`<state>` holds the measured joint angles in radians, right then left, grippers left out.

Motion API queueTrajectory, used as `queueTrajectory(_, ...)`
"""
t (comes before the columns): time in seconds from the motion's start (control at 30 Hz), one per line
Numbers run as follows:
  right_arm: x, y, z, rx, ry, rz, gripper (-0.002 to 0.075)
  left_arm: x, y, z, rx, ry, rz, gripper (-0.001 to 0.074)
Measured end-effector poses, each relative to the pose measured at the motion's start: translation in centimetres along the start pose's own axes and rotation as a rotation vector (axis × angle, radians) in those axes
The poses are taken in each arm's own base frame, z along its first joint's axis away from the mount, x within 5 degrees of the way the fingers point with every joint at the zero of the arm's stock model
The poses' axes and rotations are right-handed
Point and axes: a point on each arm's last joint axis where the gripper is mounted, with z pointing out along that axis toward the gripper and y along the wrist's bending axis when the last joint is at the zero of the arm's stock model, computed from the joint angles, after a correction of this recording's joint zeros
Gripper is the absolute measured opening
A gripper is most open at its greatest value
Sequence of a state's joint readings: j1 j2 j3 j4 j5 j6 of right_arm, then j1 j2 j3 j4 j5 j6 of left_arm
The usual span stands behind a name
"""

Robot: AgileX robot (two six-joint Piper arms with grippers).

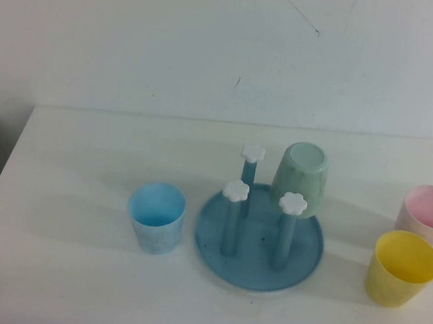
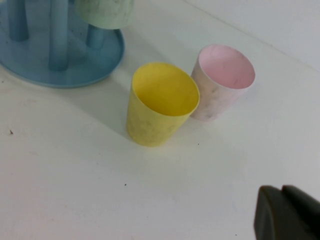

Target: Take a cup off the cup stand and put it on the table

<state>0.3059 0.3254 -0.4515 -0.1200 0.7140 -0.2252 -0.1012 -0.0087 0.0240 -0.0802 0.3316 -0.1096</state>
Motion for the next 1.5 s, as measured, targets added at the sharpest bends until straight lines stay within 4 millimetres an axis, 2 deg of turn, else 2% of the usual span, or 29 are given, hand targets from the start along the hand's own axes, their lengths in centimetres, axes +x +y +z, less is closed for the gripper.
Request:
queueTrajectory(0.57,0.00,0.00,0.00,0.000,0.000,0.000,0.0000,0.00,-0.02,-0.03,0.002,0.005,0.067,-0.0001)
queueTrajectory(1.5,0.00,0.00,0.00,0.000,0.000,0.000,0.0000,0.00,-0.02,-0.03,0.002,0.005,0.053,-0.0001)
